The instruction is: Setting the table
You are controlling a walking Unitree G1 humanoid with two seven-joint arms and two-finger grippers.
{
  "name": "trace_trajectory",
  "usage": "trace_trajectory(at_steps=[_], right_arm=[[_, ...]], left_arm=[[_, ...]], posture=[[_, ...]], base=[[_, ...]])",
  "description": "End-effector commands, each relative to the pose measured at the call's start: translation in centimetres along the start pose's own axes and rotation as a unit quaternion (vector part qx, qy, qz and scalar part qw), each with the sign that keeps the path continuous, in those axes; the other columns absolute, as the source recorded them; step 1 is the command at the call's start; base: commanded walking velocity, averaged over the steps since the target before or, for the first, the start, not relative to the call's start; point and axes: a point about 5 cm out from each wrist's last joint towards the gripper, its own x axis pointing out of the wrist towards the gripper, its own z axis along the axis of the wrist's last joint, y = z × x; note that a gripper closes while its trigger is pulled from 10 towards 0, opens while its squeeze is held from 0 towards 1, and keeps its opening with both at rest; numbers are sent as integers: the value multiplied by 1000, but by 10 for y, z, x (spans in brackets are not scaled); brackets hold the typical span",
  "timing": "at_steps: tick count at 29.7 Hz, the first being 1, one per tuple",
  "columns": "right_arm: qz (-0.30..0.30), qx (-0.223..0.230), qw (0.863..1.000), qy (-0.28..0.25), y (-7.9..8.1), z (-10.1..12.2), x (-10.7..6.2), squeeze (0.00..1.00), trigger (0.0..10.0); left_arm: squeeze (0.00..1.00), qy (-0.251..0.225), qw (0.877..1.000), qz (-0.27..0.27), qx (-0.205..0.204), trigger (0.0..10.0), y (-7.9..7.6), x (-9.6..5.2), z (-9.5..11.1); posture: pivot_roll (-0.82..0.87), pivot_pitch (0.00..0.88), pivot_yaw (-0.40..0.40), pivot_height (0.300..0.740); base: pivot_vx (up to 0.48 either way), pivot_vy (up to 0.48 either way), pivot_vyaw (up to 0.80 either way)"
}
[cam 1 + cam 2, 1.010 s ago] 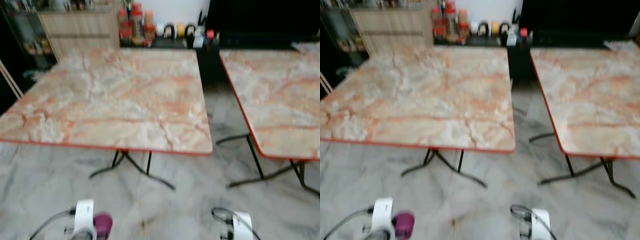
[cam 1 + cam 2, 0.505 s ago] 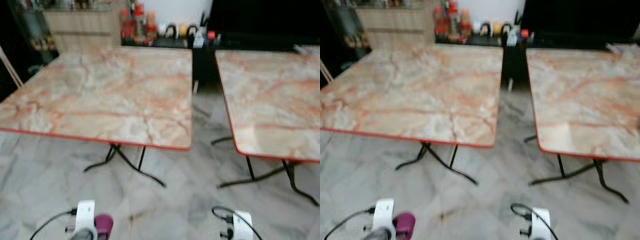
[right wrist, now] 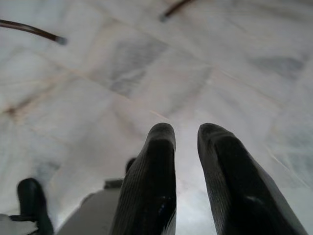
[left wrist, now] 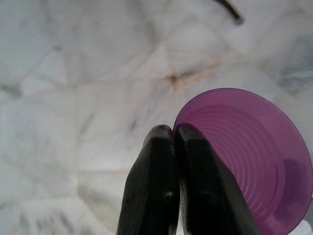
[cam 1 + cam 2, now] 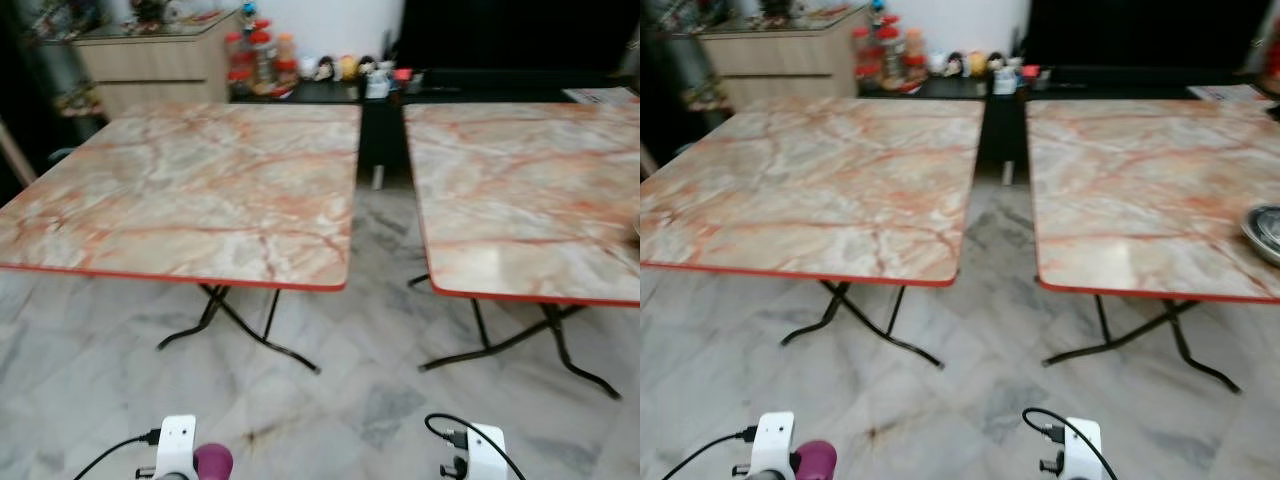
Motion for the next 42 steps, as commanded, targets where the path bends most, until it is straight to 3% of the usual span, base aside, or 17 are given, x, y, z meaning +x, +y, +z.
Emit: trace_trajectory(at_steps=[1, 24, 42], right_arm=[[2, 2, 1000, -8, 1, 5, 1, 0, 10000], [10, 3, 1000, -6, 5, 3, 1, 0, 10000], [9, 2, 1000, -10, 4, 7, 1, 0, 10000]], left_arm=[[0, 3, 1000, -5, -2, 10000, -1, 0, -1], [0, 5, 1000, -4, 3, 10000, 3, 0, -2], [0, 7, 1000, -11, 13, 10000, -2, 0, -2]], posture=[[-56, 0, 1, 740], [-54, 0, 7, 740], [-61, 0, 3, 740]], base=[[285, 0, 0], [300, 0, 0], [0, -16, 0]])
